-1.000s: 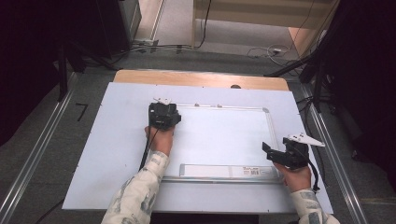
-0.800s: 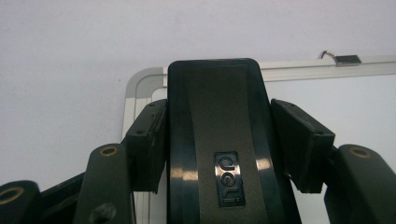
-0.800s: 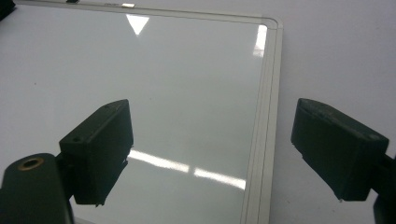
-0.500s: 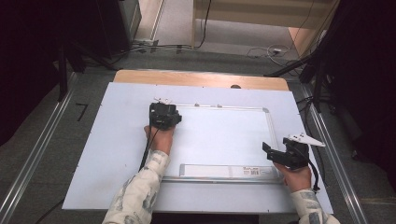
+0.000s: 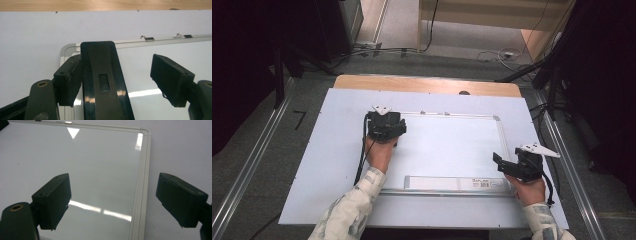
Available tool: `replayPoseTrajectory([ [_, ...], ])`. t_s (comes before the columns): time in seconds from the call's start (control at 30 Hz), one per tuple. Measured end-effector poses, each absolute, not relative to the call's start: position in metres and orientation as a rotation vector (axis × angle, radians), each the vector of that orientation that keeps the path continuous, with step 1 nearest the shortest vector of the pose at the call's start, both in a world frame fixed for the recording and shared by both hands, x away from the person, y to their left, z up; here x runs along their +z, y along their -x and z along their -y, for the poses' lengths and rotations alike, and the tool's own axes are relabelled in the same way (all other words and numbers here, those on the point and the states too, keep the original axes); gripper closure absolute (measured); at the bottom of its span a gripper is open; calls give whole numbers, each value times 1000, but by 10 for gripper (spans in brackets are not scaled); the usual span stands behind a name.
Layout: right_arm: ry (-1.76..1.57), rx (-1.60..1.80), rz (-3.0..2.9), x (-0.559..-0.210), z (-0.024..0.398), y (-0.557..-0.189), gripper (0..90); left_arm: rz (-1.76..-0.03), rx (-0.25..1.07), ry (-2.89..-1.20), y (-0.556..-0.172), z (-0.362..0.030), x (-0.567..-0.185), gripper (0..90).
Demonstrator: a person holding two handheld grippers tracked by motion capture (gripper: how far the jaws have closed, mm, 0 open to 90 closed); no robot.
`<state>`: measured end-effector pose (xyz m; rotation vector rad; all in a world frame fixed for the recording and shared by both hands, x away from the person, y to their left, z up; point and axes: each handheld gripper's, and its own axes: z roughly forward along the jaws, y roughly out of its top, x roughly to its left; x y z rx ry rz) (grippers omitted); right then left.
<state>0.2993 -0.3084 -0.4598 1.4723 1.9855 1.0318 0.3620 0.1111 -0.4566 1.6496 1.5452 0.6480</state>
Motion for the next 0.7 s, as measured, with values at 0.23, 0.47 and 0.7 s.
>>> replayPoseTrajectory([
  [0.23, -1472, 1027, -1984, -460, 309, -299, 116, -1497, 657, -1653, -341, -122, -449, 246],
  [0.47, -1473, 1025, -1985, -460, 308, -299, 116, -1473, 656, -1658, -324, -137, -448, 231],
  [0.7, -1481, 1021, -1981, -460, 309, -298, 116, -1475, 643, -1647, -307, -157, -451, 226],
])
